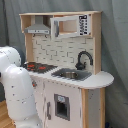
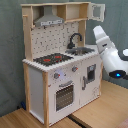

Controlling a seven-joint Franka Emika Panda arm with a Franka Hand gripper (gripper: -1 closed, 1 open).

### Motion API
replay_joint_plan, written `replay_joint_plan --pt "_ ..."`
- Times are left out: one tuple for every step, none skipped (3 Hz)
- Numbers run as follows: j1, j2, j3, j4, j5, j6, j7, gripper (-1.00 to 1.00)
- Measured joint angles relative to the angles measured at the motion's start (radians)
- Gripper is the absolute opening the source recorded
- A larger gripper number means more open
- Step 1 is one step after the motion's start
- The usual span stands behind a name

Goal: Play with the kitchen

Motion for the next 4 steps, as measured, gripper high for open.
replay_joint_plan --pt "-0.001 0.014 -0.013 0.0 -0.039 -0.099 0.013 1.0" --pt "-0.004 0.002 -0.015 0.0 -0.043 -0.192 0.053 1.0" --pt "-0.016 0.039 -0.04 0.011 -0.057 -0.276 0.09 1.0" --pt "-0.044 0.13 -0.082 0.009 -0.124 -0.277 0.095 1.0"
